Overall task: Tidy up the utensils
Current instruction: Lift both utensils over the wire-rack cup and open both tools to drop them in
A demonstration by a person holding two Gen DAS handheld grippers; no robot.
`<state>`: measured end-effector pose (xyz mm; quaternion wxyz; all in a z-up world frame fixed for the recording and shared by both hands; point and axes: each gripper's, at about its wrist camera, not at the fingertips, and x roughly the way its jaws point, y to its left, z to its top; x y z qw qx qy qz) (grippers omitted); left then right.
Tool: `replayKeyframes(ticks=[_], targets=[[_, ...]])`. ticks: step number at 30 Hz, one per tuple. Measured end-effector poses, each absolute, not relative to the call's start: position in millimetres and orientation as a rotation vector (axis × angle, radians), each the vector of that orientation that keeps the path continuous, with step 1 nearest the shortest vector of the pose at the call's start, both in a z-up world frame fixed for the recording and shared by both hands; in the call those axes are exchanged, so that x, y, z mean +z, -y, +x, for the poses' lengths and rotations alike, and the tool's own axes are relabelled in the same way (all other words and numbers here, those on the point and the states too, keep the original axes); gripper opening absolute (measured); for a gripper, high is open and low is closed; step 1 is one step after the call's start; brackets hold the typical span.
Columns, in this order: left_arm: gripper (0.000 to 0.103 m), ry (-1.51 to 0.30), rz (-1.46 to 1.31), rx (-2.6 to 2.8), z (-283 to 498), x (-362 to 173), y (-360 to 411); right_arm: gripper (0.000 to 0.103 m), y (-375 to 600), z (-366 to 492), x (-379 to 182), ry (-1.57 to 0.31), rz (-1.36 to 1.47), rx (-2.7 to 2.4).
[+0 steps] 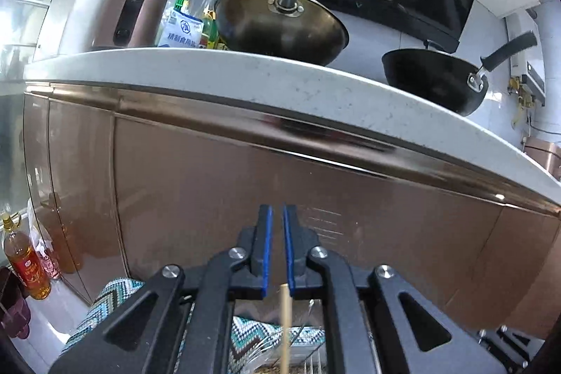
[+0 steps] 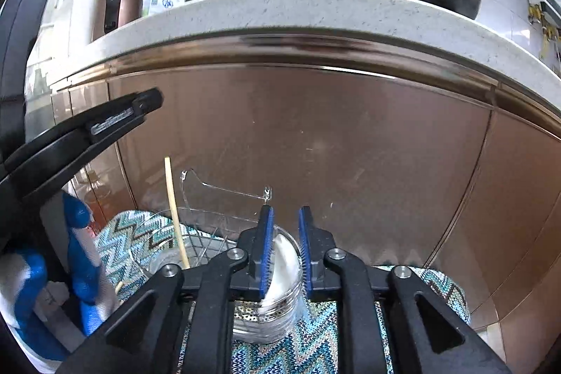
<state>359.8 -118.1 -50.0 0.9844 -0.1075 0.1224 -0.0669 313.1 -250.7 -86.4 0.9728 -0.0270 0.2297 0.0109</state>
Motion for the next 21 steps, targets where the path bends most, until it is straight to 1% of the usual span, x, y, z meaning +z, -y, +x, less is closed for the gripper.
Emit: replayKeyframes(ticks=[1, 4, 6, 8, 11, 14, 21], targets=[[0.008, -0.242, -0.214, -0.139, 353, -46, 116, 0.020, 252, 310, -82, -0.455, -0.053, 0.020], [0.009, -0.209, -0.187, -0.130, 333, -26, 105, 0.020, 254, 300, -68, -0.436, -0.051, 0.019], [0.014, -0.181, -0.158, -0.116, 315, -10, 94, 0.020, 256, 291, -58, -0.420, -0.052, 0.018], [0.023, -0.161, -0.145, -0.104, 301, 4, 83, 0.021, 255, 275, -43, -0.399, -0.047, 0.021], [0.024, -0.143, -0.115, -0.105, 275, 19, 66, 0.025, 255, 254, -28, -0.377, -0.031, 0.027], [0.024, -0.180, -0.059, -0.116, 257, 28, 50, 0.027, 258, 225, -13, -0.363, -0.019, 0.043], [0.024, -0.402, 0.062, -0.171, 229, 26, 10, 0.027, 271, 154, -4, -0.373, 0.000, 0.062]])
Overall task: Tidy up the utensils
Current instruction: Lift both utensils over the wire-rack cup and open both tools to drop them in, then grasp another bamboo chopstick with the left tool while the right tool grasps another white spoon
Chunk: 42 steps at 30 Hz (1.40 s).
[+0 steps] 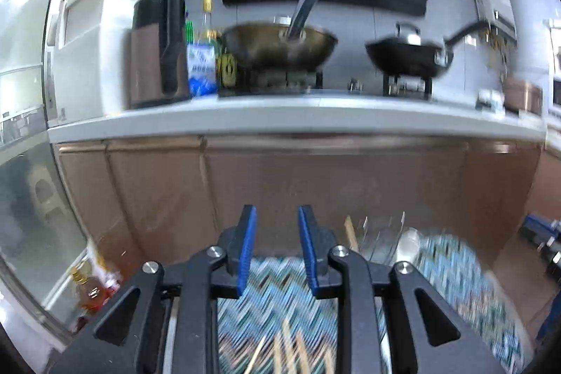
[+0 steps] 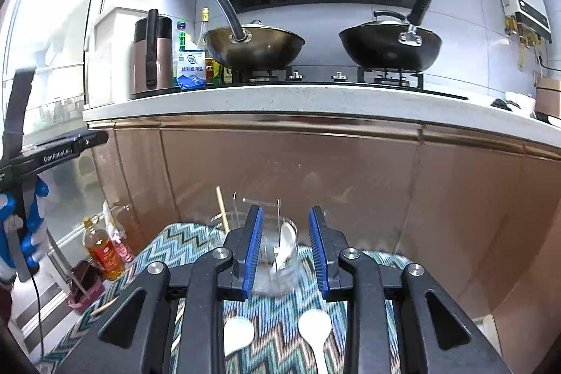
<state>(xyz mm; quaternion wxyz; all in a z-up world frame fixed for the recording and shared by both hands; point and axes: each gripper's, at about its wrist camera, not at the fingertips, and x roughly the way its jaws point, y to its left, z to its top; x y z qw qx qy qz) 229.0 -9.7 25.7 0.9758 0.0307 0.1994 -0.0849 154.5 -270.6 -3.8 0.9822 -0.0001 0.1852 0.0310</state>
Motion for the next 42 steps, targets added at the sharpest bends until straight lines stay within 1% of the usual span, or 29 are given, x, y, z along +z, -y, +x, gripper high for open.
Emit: replayKeyframes(ticks=[3, 7, 12, 18, 24, 32, 38, 42], targets=[[0.024, -0.514, 0.076, -0.190, 219, 11, -9, 0.028, 275, 128, -10, -0.393, 0.020, 0.062], [0.024, -0.642, 0.086, -0.188, 207, -24, -28, 0.028, 279, 105, -21, -0.433, 0.052, 0.062], [0.024, -0.817, -0.011, -0.304, 205, -74, -36, 0.028, 278, 100, -45, -0.502, 0.084, 0.085], [0.024, -0.990, -0.071, -0.348, 231, -124, -24, 0.028, 271, 113, -76, -0.600, 0.105, 0.138], [0.024, -1.160, -0.107, -0.320, 283, -167, -14, 0.028, 267, 145, -114, -0.719, 0.130, 0.188], [0.024, -1.278, -0.079, -0.271, 329, -206, -3, 0.028, 270, 190, -163, -0.868, 0.182, 0.259], [0.023, -1.314, -0.060, -0.235, 352, -221, -1, 0.028, 269, 211, -184, -0.908, 0.191, 0.286], [0.019, -1.329, -0.037, -0.235, 364, -227, 4, 0.028, 266, 223, -192, -0.935, 0.191, 0.307]])
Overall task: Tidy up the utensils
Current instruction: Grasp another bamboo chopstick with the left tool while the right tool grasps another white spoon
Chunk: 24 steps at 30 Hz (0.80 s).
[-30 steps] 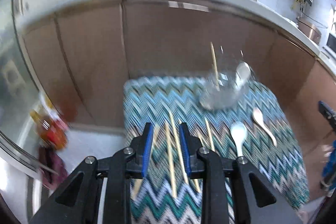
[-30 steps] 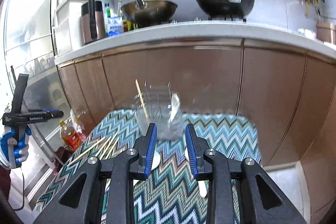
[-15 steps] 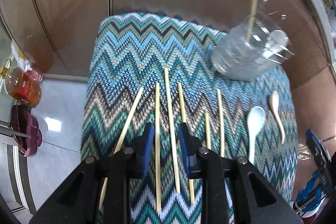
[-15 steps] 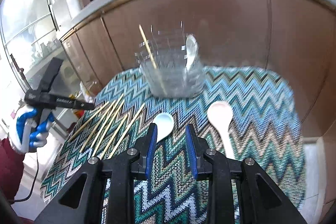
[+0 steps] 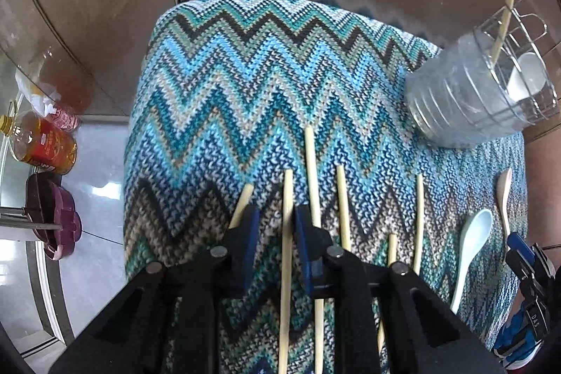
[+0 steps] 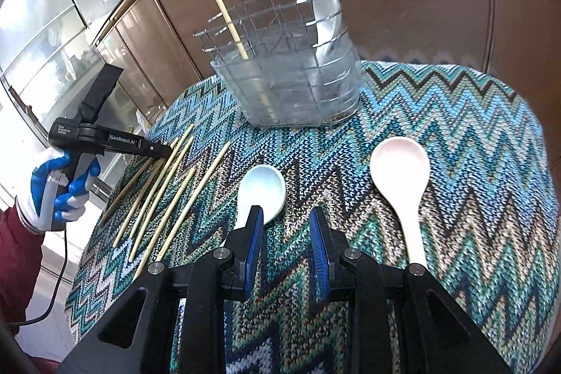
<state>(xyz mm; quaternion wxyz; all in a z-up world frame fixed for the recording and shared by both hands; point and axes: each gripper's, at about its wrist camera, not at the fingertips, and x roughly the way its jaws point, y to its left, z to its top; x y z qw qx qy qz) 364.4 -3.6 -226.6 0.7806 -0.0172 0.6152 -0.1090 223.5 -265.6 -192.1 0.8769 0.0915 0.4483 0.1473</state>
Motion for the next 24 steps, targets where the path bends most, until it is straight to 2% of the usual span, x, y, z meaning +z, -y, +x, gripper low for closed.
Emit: replayKeyframes(ticks=[14, 15, 18, 24], targets=[[0.008, -1.357, 0.032, -0.243, 383, -226, 27, 0.028, 255, 279, -227, -1.080, 0.287, 0.464], [0.008, -1.357, 0.022, -0.241, 385, -225, 28, 0.026, 255, 281, -229, -1.089, 0.292, 0.466], [0.005, -1.353, 0.008, -0.237, 387, -225, 27, 0.012, 252, 288, -234, -1.112, 0.299, 0.481], [0.005, -1.326, -0.003, -0.232, 371, -229, 13, 0.009, 244, 289, -235, -1.114, 0.257, 0.495]])
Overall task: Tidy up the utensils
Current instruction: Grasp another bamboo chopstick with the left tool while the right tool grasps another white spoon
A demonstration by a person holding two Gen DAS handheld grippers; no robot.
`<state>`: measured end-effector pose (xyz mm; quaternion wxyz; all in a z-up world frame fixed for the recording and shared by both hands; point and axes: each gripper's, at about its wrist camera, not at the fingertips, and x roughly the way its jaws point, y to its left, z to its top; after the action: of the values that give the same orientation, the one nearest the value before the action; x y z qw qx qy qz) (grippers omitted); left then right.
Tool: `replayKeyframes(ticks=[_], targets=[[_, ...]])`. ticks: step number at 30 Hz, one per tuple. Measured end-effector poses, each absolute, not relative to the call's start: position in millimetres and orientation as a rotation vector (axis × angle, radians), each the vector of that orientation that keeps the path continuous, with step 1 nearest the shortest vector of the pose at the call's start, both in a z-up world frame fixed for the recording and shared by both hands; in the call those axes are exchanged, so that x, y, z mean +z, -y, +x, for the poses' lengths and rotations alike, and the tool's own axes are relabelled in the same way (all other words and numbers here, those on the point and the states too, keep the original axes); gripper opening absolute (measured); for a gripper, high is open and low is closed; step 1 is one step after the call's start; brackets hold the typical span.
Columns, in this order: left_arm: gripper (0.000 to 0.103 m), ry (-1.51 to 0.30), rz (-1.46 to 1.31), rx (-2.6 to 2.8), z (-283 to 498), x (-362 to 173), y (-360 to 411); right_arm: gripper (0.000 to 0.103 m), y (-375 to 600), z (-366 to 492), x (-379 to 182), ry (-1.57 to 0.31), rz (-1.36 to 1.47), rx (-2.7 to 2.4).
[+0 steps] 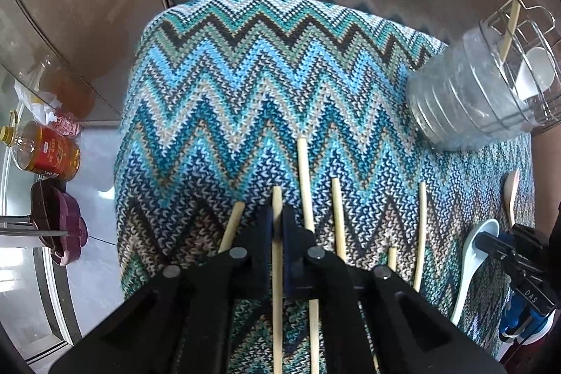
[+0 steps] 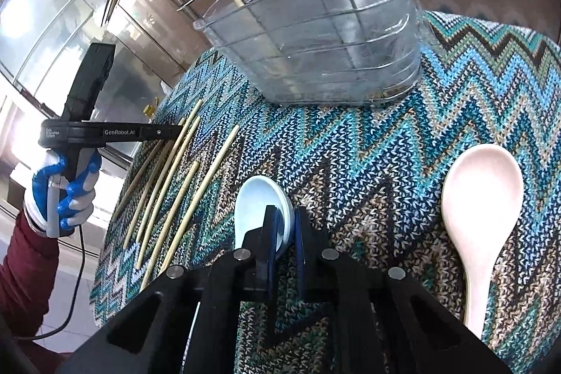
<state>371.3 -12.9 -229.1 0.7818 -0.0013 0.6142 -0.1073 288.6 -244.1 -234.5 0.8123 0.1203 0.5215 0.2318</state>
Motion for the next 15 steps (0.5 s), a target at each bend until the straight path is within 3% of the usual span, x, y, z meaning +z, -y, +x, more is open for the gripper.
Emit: replayKeyframes(ticks=[15], targets=[[0.005, -1.111, -0.092, -0.256, 297, -156, -19, 0.007, 237, 231, -170, -0.927, 0.171, 0.460]])
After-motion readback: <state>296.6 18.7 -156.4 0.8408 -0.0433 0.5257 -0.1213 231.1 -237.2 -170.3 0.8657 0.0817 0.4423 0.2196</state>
